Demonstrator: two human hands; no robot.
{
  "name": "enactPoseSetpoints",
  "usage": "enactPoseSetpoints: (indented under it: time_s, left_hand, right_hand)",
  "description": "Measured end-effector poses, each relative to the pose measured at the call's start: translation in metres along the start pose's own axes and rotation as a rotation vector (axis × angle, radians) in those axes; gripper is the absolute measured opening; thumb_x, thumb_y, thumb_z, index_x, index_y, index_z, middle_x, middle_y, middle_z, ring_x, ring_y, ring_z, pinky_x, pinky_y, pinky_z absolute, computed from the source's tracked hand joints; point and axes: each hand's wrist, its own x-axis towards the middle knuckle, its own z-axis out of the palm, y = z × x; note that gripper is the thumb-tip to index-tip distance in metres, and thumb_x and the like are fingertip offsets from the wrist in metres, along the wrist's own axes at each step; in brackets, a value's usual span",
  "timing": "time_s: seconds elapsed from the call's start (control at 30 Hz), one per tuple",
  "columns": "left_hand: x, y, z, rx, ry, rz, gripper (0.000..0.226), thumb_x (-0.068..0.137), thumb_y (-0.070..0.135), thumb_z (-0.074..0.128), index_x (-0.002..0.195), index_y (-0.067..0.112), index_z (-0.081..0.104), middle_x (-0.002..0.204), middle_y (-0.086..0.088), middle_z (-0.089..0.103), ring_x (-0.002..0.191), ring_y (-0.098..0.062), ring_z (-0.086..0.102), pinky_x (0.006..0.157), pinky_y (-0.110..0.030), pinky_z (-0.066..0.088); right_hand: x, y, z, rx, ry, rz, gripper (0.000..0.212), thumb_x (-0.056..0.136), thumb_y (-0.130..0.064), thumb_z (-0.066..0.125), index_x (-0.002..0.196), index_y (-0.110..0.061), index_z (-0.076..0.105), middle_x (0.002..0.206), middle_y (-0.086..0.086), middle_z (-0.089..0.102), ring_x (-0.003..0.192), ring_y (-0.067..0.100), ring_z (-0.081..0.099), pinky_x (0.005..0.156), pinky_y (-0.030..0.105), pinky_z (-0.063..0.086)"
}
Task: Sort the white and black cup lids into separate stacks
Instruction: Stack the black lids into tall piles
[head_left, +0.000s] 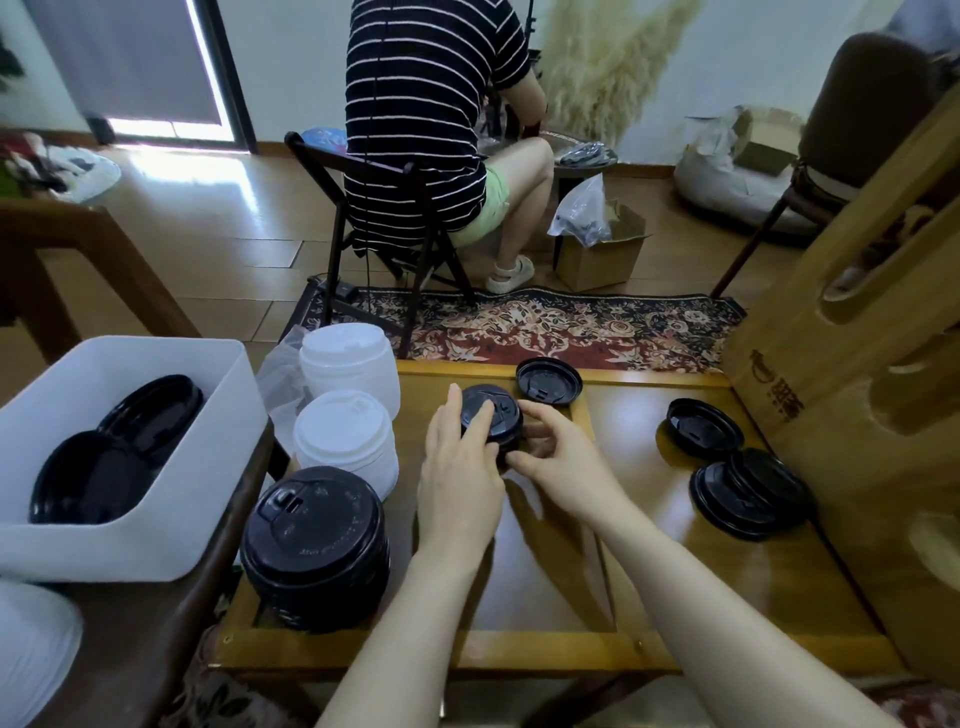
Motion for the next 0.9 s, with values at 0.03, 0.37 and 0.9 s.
enactPoseSetpoints:
  time_s: [0.03, 0.37, 0.9]
  left_hand:
    - [0.003, -0.001, 0.000, -0.003, 0.006, -0.002, 0.049, 0.104, 0.015, 0.044, 0.153, 0.021, 0.037, 0.167, 0.001, 0.008, 0.153, -0.017, 0.007, 0.117, -0.035, 0.026]
    - [0.004, 0.002, -0.008, 0.076, 0.051, 0.057, 0.054, 0.102, 0.022, 0.052, 0.153, 0.025, 0.036, 0.167, 0.000, 0.011, 0.153, -0.018, 0.009, 0.119, -0.034, 0.021]
    - [-0.047, 0.041, -0.001, -0.339, -0.155, 0.227, 0.060, 0.090, 0.018, 0.070, 0.144, 0.029, 0.046, 0.128, 0.012, 0.049, 0.122, -0.001, 0.045, 0.107, -0.022, 0.036]
  right_hand:
    - [0.004, 0.001, 0.001, -0.004, -0.009, 0.004, 0.059, 0.087, -0.008, 0.068, 0.138, -0.028, 0.048, 0.111, -0.009, 0.061, 0.090, 0.012, 0.061, 0.090, 0.036, 0.054]
    - [0.028, 0.024, -0.039, -0.815, 0.271, -0.192, 0.039, 0.089, -0.015, 0.061, 0.128, -0.019, 0.062, 0.123, 0.001, 0.058, 0.116, 0.028, 0.045, 0.087, 0.037, 0.037]
    - [-0.089, 0.005, -0.080, 0.053, 0.086, -0.043, 0.019, 0.093, -0.005, 0.058, 0.083, -0.020, 0.058, 0.074, -0.007, 0.063, 0.072, 0.006, 0.059, 0.070, 0.020, 0.046]
